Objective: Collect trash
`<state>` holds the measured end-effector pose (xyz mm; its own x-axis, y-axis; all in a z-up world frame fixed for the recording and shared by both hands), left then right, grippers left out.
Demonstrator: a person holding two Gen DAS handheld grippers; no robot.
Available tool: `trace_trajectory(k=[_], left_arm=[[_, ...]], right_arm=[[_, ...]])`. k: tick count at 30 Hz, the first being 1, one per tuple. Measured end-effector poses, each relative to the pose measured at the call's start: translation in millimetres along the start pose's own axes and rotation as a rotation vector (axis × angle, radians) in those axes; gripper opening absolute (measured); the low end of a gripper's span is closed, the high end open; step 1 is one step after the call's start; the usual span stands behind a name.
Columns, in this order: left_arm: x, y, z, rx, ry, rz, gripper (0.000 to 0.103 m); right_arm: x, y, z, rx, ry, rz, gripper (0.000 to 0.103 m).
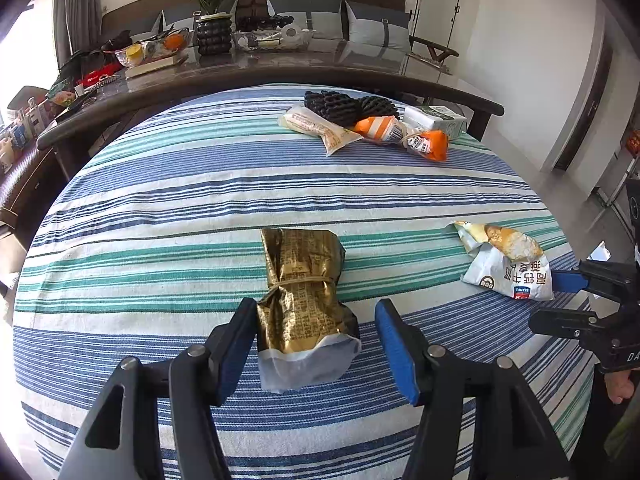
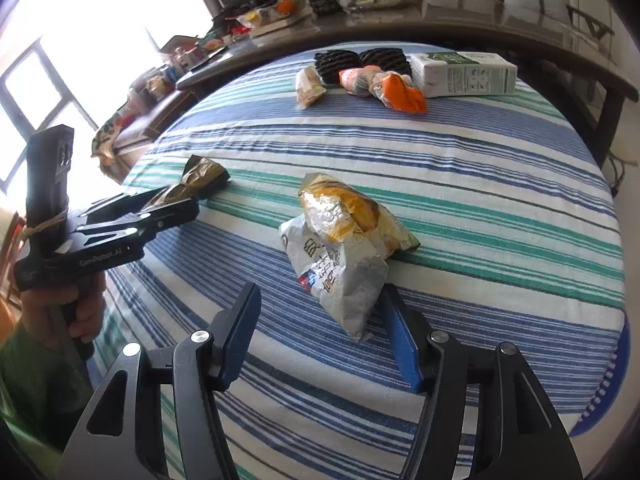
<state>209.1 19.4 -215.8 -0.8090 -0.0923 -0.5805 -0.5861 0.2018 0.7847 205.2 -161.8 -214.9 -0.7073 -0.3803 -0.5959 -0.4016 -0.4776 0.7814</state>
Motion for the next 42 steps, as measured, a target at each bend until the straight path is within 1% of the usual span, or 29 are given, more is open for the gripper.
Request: trace_trajectory(k=[1, 2, 3, 4, 5, 8, 12, 13, 14, 15, 16, 17, 18, 20, 23, 27, 29, 33, 35, 37, 42], left_arm=[[2.4, 0.6, -0.8, 0.001, -0.008, 0.002, 0.065], [3.4, 1.2, -1.6, 0.004, -0.017, 0.002, 0.066], [3.7, 2.2, -2.4, 0.008, -0.024, 0.0, 0.067], [3.7, 3.6, -2.9, 0.012, -0.03, -0.004, 0.068], [2.5, 3.9, -3.5, 0.017, -0.033, -0.007, 0.069], [-0.9, 0.5, -3.6, 0.024, -0.029, 0.0, 0.069], [-3.8, -5.2, -2.7, 0.031, -0.01, 0.018, 0.069], [-4.2, -5.6, -2.6, 0.033, -0.009, 0.02, 0.069], [-4.8, -5.6, -2.6, 0.035, -0.008, 0.019, 0.069], [-5.2, -4.8, -2.0, 0.035, -0.006, 0.015, 0.069], [-5.4, -4.0, -1.0, 0.033, -0.005, 0.013, 0.068], [-5.6, -3.3, -0.1, 0.029, -0.004, 0.011, 0.065], [-5.6, -3.2, 0.9, 0.028, -0.003, 0.013, 0.047], [-5.4, -3.9, 2.7, 0.035, 0.009, 0.025, 0.047], [-5.8, 0.2, 1.9, 0.041, 0.013, 0.013, 0.046], [-5.1, 4.9, -2.1, 0.033, -0.001, -0.003, 0.046], [-4.9, 5.8, -3.7, 0.016, -0.012, -0.012, 0.046], [-5.6, 8.2, -3.9, -0.002, -0.026, -0.027, 0.046], [-6.5, 8.6, -2.4, -0.006, -0.024, -0.029, 0.046], [-7.1, 9.0, -1.1, -0.013, -0.023, -0.032, 0.046], [-7.6, 11.3, -1.2, -0.033, -0.036, -0.046, 0.046]], right_arm=[[-2.1, 2.6, 2.0, 0.015, 0.041, -0.002, 0.07], [-5.5, 4.5, 4.3, 0.048, 0.088, -0.01, 0.076], [-8.7, 7.0, 3.9, 0.093, 0.134, -0.02, 0.079], [-12.1, 8.0, 2.9, 0.129, 0.175, -0.026, 0.085], [-15.3, 6.1, 2.9, 0.14, 0.218, -0.021, 0.088], [-24.2, -4.9, 1.3, 0.127, 0.296, -0.002, 0.088], [-27.7, -21.3, -2.7, 0.094, 0.327, 0.027, 0.087], [-26.4, -24.9, -3.7, 0.082, 0.322, 0.044, 0.084], [-24.9, -29.4, -4.7, 0.061, 0.313, 0.07, 0.07], [-22.7, -30.0, -4.8, 0.067, 0.31, 0.087, 0.066], [-23.2, -27.6, -4.1, 0.068, 0.307, 0.083, 0.055], [-23.3, -25.1, -3.5, 0.056, 0.295, 0.085, 0.045], [-23.7, -21.9, -2.9, 0.058, 0.286, 0.082, 0.04], [-22.1, -15.6, -2.6, 0.063, 0.263, 0.077, 0.039], [-16.8, -8.0, -0.4, 0.066, 0.238, 0.073, 0.039], [-8.8, -5.7, 4.0, 0.099, 0.267, 0.088, 0.041], [-7.0, -7.8, 5.3, 0.109, 0.282, 0.099, 0.045], [-7.8, -8.7, 4.5, 0.119, 0.282, 0.097, 0.049], [-9.4, -6.4, 3.8, 0.117, 0.279, 0.084, 0.06], [-11.5, -3.6, 2.8, 0.12, 0.274, 0.069, 0.067], [-13.5, -2.6, 1.1, 0.12, 0.27, 0.064, 0.068]])
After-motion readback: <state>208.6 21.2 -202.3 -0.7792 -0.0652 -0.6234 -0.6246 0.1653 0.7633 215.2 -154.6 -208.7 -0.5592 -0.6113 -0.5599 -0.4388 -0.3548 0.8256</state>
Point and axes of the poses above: each gripper's, at about its wrist camera, not at the fingertips, and y roughly against the way its jaws point, z to its left, x to its underside, the point moved 5 cm from there along -y, roughly the way its jaws point, and after that the axes turned 11 degrees about y, right-handed, at the moved point
